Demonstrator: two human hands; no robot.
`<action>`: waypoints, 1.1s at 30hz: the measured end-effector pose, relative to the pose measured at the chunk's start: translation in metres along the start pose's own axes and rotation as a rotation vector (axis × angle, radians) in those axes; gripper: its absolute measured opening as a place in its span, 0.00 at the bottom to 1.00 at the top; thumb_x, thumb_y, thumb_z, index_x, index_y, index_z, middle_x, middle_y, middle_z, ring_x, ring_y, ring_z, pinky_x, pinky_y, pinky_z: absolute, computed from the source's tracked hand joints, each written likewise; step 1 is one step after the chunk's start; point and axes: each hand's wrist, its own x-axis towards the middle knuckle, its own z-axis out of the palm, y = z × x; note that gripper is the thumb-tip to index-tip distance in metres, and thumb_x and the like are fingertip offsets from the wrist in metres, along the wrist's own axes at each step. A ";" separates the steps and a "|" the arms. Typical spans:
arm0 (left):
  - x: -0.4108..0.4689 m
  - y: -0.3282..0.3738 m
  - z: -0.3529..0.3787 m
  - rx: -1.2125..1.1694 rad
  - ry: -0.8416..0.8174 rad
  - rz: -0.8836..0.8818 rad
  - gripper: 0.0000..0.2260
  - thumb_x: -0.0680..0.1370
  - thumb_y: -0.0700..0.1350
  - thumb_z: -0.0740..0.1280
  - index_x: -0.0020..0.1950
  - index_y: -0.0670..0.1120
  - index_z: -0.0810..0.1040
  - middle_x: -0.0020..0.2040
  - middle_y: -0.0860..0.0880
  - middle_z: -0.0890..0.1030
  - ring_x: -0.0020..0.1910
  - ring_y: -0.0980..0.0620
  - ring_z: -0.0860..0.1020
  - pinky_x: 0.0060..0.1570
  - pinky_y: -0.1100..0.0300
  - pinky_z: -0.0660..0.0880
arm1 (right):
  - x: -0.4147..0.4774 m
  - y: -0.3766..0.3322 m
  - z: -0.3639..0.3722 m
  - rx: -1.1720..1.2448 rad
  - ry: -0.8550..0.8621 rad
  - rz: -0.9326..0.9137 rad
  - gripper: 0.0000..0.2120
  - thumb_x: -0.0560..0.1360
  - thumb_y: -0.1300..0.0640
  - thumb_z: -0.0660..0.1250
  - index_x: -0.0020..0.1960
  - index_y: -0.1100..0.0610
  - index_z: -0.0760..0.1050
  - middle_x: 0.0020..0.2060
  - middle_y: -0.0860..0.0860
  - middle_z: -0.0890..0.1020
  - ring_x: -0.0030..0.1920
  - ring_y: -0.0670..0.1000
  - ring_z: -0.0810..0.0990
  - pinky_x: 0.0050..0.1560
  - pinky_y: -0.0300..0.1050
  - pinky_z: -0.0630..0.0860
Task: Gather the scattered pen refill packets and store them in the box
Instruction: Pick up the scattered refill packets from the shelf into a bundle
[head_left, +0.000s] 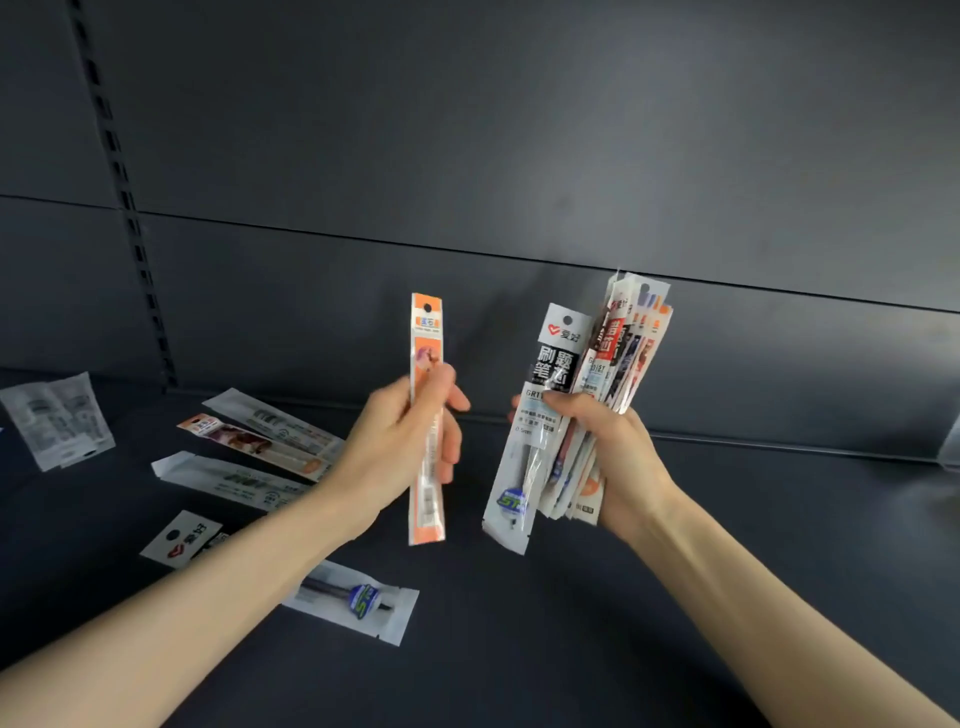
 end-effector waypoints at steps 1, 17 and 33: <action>0.001 0.000 -0.001 -0.024 0.038 -0.015 0.17 0.81 0.53 0.55 0.47 0.41 0.72 0.25 0.48 0.73 0.21 0.52 0.70 0.24 0.62 0.69 | -0.001 -0.001 0.000 0.014 -0.016 -0.004 0.12 0.75 0.63 0.64 0.58 0.61 0.76 0.49 0.59 0.85 0.47 0.56 0.85 0.44 0.53 0.82; 0.000 0.009 -0.004 -0.167 -0.174 0.010 0.11 0.68 0.46 0.71 0.49 0.44 0.82 0.46 0.43 0.84 0.41 0.49 0.78 0.38 0.60 0.71 | -0.003 0.005 0.006 -0.104 -0.357 -0.041 0.18 0.70 0.63 0.67 0.60 0.60 0.77 0.54 0.60 0.82 0.54 0.58 0.82 0.55 0.53 0.79; 0.016 0.032 0.003 -0.112 -0.327 -0.006 0.29 0.64 0.47 0.76 0.63 0.47 0.73 0.52 0.48 0.83 0.51 0.52 0.82 0.46 0.60 0.79 | -0.004 0.010 0.021 -0.340 -0.386 -0.112 0.10 0.64 0.67 0.70 0.44 0.59 0.79 0.40 0.52 0.83 0.43 0.50 0.82 0.48 0.42 0.78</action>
